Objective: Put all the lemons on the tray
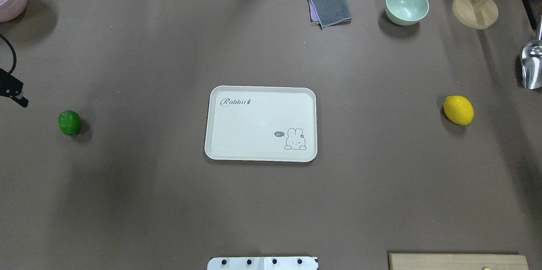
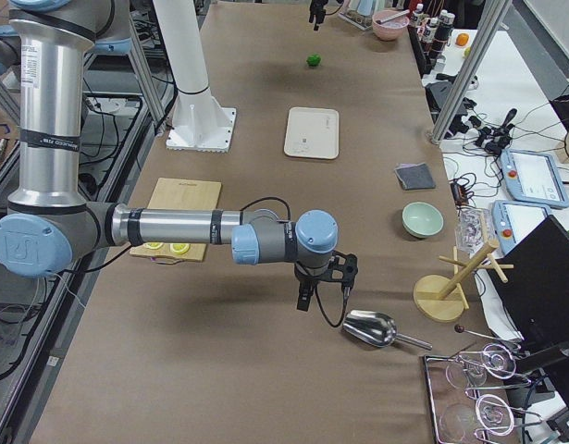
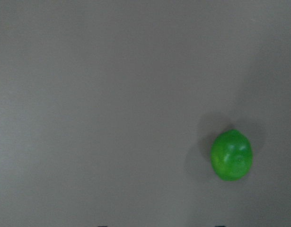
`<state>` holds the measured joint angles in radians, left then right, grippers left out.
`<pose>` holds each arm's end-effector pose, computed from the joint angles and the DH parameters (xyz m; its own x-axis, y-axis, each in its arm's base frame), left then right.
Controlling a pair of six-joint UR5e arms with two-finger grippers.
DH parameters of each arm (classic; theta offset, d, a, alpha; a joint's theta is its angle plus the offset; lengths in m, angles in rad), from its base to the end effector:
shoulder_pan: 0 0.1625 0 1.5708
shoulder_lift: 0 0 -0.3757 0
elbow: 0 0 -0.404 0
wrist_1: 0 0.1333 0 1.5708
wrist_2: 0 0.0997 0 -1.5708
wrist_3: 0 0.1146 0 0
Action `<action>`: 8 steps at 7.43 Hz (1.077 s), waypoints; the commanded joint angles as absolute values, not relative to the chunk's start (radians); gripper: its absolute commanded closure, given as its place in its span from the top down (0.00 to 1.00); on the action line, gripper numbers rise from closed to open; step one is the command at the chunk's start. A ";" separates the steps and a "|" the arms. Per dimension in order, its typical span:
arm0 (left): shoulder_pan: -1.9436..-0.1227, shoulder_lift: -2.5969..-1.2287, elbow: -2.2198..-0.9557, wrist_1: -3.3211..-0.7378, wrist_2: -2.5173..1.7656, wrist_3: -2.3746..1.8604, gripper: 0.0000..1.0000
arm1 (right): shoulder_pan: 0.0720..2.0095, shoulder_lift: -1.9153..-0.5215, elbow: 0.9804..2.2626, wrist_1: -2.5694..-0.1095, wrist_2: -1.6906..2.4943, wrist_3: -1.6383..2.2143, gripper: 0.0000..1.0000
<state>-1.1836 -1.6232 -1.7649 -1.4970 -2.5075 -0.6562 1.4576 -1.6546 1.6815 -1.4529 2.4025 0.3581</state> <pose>0.1589 -0.4982 0.4889 0.6202 -0.2777 -0.7336 0.0081 0.9374 -0.3480 -0.0062 -0.4846 0.5880 0.6547 0.1741 0.7355 -0.1257 0.9846 -0.1212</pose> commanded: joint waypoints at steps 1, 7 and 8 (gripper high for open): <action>-1.126 -1.708 -1.683 -1.548 -2.508 -0.693 0.97 | 1.352 -1.568 1.619 -1.357 2.401 0.512 1.00; -1.014 -1.762 -1.457 -1.810 -2.441 -0.810 0.96 | 1.111 -1.451 1.519 -1.171 2.361 0.607 1.00; -1.009 -1.773 -1.465 -1.810 -2.439 -0.833 0.96 | 1.092 -1.447 1.522 -1.161 2.349 0.604 1.00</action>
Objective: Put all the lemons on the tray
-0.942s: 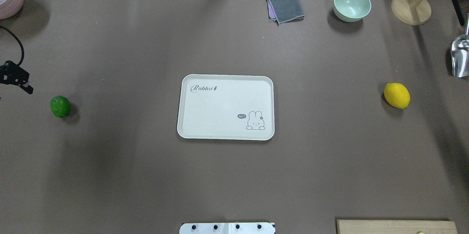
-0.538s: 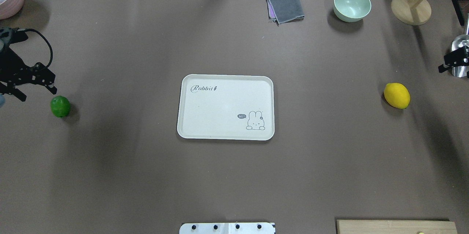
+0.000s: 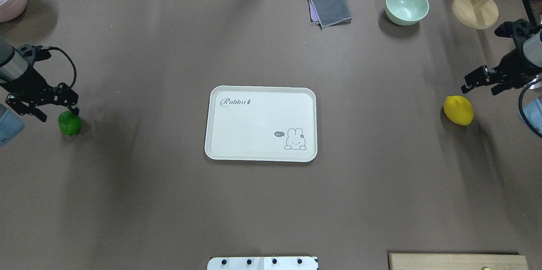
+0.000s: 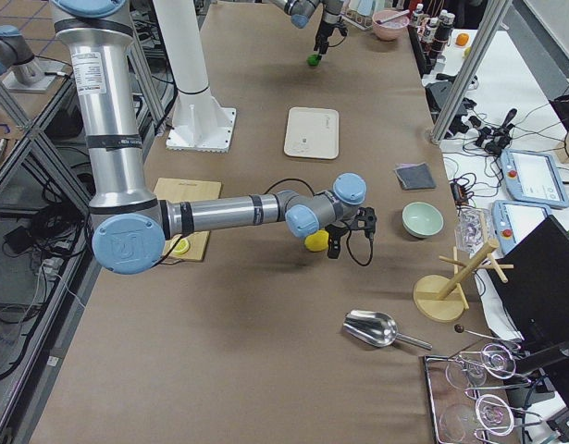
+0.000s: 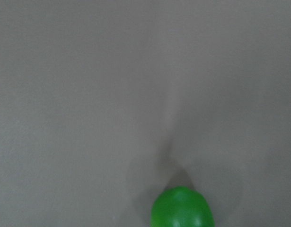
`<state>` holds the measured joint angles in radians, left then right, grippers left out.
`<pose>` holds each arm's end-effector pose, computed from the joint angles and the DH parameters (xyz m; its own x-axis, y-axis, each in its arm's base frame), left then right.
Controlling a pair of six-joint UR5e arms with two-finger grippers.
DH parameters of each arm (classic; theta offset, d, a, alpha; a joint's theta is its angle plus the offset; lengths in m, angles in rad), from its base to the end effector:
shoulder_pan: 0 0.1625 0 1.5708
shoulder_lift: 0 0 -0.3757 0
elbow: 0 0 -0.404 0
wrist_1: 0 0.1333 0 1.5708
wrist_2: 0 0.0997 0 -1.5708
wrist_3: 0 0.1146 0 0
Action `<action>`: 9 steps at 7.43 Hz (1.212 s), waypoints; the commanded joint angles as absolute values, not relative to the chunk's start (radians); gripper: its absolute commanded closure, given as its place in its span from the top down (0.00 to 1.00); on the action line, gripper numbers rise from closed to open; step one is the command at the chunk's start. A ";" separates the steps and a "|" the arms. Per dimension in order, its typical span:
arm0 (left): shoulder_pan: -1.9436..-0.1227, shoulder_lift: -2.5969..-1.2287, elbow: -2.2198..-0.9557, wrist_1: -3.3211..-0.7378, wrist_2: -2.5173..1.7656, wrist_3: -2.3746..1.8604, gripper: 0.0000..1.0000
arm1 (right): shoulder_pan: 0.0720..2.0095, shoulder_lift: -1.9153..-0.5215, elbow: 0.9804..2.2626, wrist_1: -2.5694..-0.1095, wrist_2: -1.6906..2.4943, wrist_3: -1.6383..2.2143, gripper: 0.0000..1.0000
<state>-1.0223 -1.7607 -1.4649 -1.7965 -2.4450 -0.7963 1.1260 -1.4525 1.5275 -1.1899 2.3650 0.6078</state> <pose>0.2693 -0.5279 0.5372 0.6526 -0.2074 -0.7288 -0.0431 0.9501 -0.3090 -0.1996 -0.5386 0.5335 0.6291 -0.0174 0.7772 0.0330 0.9994 -0.0043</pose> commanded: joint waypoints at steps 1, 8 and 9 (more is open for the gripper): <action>-1.009 -1.773 -1.477 -1.812 -2.439 -0.836 0.95 | 1.082 -1.427 1.526 -1.163 2.344 0.606 1.00; -1.028 -1.756 -1.555 -1.742 -2.447 -0.836 0.00 | 1.002 -1.454 1.528 -1.163 2.244 0.569 1.00; -1.043 -1.772 -1.610 -1.630 -2.447 -0.824 0.00 | 1.003 -1.456 1.529 -1.164 2.256 0.569 1.00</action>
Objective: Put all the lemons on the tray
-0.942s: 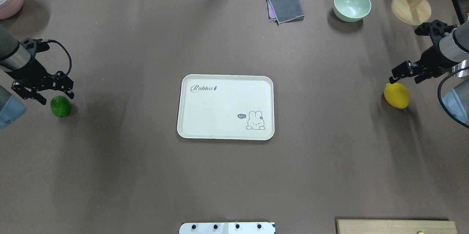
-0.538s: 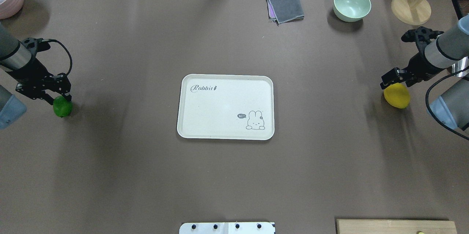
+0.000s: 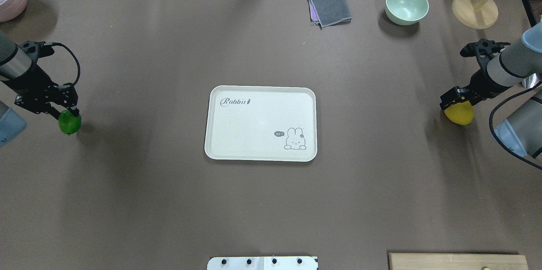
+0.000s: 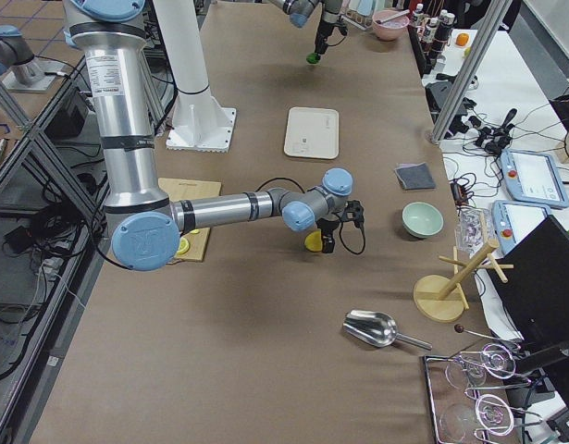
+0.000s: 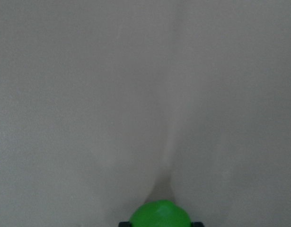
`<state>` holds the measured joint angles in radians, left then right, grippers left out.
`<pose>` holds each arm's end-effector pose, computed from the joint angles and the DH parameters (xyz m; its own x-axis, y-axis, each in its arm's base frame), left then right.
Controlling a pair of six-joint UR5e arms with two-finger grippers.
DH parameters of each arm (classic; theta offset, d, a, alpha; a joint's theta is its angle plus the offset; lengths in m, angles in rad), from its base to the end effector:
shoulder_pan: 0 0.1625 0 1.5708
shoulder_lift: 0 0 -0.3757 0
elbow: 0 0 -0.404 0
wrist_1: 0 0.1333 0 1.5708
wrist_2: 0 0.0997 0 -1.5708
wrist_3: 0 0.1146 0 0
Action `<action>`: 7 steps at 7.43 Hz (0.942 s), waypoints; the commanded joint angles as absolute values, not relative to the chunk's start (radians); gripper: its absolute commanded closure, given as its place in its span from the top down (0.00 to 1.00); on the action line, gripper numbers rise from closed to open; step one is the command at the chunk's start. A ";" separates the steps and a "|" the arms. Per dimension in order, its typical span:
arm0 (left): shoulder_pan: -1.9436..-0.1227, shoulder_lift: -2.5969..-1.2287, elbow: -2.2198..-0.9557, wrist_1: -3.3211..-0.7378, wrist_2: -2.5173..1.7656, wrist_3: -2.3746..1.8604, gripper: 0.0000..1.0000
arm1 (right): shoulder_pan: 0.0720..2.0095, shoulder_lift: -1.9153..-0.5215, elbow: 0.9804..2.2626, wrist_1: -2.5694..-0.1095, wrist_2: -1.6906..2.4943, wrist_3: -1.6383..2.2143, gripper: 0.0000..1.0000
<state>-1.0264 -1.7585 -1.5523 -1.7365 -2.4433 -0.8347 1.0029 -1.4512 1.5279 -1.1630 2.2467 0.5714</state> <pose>0.2649 -0.5255 0.5004 0.6442 -0.2306 -0.7293 -0.0174 0.9488 -0.3154 -0.2587 -0.5200 0.5372 0.6788 -0.1561 0.7175 0.1294 0.9873 0.0924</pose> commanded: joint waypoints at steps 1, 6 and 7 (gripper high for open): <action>-1.048 -1.801 -1.665 -1.532 -2.447 -0.818 0.00 | 1.003 -1.456 1.531 -1.167 2.261 0.571 0.99; -1.141 -2.119 -1.669 -1.191 -2.439 -0.724 0.00 | 1.012 -1.404 1.584 -1.257 2.333 0.583 0.00; -1.135 -2.182 -1.626 -1.187 -2.439 -0.735 0.00 | 1.015 -1.320 1.603 -1.347 2.330 0.591 0.00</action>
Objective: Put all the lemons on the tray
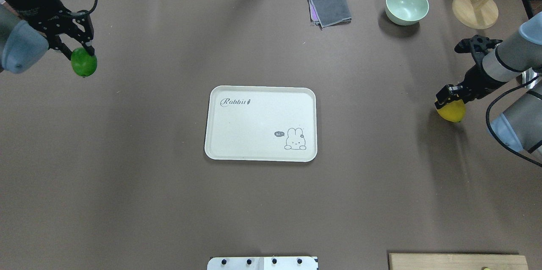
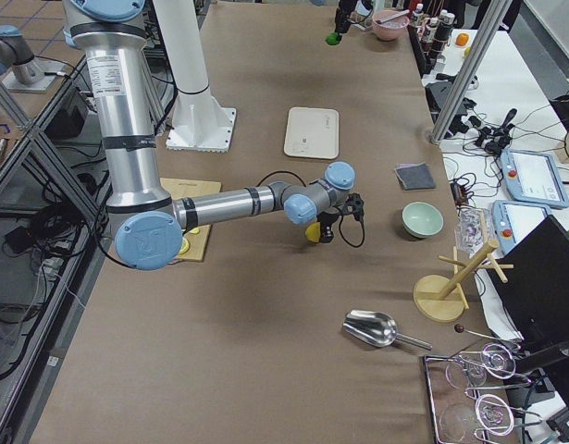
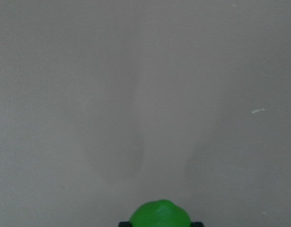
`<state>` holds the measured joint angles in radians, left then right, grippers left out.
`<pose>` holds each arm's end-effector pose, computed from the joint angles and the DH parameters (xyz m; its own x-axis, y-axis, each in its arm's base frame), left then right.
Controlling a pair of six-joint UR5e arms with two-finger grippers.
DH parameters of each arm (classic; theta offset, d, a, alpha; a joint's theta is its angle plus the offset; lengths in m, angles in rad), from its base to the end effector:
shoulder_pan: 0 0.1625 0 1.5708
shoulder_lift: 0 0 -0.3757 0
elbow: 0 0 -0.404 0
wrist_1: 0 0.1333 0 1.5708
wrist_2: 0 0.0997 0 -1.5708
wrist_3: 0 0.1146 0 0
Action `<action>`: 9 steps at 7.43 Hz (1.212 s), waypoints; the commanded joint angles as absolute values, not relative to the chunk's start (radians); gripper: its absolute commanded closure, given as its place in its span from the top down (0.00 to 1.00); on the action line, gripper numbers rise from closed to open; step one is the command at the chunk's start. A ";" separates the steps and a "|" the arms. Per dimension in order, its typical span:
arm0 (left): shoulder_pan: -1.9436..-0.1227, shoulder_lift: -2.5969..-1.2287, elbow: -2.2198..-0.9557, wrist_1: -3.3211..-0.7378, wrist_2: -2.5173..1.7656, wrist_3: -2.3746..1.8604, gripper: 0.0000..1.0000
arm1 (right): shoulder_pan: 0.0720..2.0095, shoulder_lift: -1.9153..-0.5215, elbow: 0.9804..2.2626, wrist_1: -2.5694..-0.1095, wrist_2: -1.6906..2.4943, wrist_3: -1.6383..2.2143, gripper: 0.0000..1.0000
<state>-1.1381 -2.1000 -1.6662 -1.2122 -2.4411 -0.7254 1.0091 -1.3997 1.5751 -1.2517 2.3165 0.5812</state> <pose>0.2240 -0.5938 0.2956 0.6432 -0.2423 -0.7263 0.0296 0.9558 -0.2927 -0.2670 -0.5285 0.4890 0.6337 -0.1458 0.7597 0.1447 0.9871 0.0688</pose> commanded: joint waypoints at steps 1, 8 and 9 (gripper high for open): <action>-1.126 -2.254 -1.550 -1.187 -2.438 -0.738 0.00 | 1.008 -1.236 1.598 -1.397 2.329 0.644 0.00; -0.997 -2.468 -1.297 -1.386 -2.433 -1.002 0.00 | 0.672 -0.824 1.321 -1.169 2.043 1.271 0.00; -0.985 -2.489 -1.284 -1.388 -2.392 -1.017 0.00 | 0.667 -0.824 1.319 -1.169 2.049 1.297 0.00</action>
